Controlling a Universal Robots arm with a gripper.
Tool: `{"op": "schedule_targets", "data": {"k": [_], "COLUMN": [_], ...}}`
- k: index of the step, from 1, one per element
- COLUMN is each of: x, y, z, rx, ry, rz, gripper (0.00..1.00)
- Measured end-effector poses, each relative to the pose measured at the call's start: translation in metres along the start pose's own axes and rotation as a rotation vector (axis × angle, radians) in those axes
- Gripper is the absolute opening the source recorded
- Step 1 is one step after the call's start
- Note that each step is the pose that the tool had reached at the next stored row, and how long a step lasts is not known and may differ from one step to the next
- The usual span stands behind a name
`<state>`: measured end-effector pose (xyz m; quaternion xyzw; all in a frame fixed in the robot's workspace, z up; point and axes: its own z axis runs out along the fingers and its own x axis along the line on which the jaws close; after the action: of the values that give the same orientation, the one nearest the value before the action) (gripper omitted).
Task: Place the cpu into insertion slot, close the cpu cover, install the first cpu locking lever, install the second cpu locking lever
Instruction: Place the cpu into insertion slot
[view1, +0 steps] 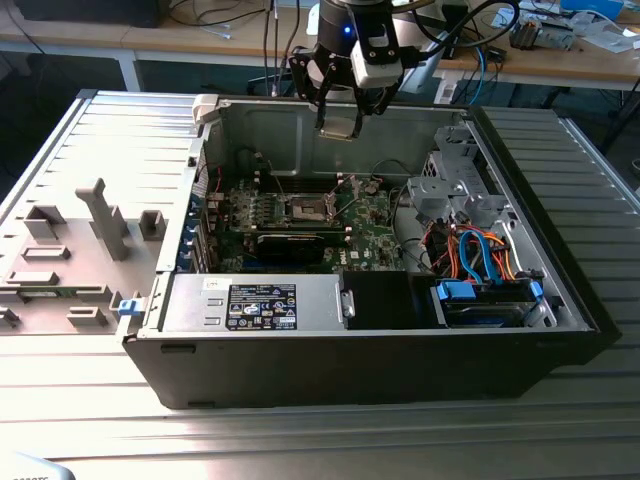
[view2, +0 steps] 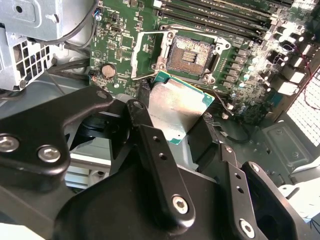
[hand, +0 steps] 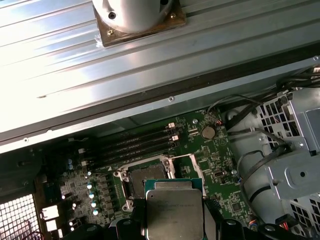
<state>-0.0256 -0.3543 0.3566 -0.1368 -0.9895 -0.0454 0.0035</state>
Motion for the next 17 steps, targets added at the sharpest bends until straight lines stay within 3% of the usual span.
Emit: {"op": "schedule_targets", "data": {"k": [17], "x": [0.0], "y": [0.0], "z": [0.0001], "rx": [-0.0002], "ry": [-0.0014], "rz": [0.016], "gripper": [0.55]}}
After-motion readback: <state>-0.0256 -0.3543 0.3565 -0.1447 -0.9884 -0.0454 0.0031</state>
